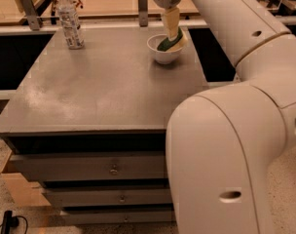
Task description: Place sponge into white bowl
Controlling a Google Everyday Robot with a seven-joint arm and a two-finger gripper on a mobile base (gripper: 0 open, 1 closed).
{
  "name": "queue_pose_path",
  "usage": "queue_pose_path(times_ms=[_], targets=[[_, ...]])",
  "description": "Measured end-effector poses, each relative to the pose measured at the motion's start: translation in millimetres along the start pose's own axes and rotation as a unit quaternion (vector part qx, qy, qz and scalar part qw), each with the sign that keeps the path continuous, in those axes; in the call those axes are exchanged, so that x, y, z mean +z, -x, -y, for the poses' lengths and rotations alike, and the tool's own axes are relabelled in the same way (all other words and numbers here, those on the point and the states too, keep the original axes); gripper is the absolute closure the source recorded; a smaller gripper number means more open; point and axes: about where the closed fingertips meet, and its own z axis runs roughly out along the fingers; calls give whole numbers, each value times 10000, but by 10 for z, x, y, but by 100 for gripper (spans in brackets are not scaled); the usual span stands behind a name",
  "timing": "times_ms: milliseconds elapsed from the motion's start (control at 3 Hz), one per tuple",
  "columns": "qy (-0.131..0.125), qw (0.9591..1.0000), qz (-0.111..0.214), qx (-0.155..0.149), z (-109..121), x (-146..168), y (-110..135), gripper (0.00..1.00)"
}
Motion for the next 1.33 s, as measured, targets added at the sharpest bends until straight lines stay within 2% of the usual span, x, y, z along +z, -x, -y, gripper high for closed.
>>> queue_pose_path(times_ms=[333,667,1000,1333], targets=[[-210,9991,-205,-304,127,-497,113,0],[-818,9960,-350,-107,123,-1188,80,0],[-1783,9802,-790,332,43,-2170,-29,0],[-2038,9732,-914,550,-66,-2555,27,0]])
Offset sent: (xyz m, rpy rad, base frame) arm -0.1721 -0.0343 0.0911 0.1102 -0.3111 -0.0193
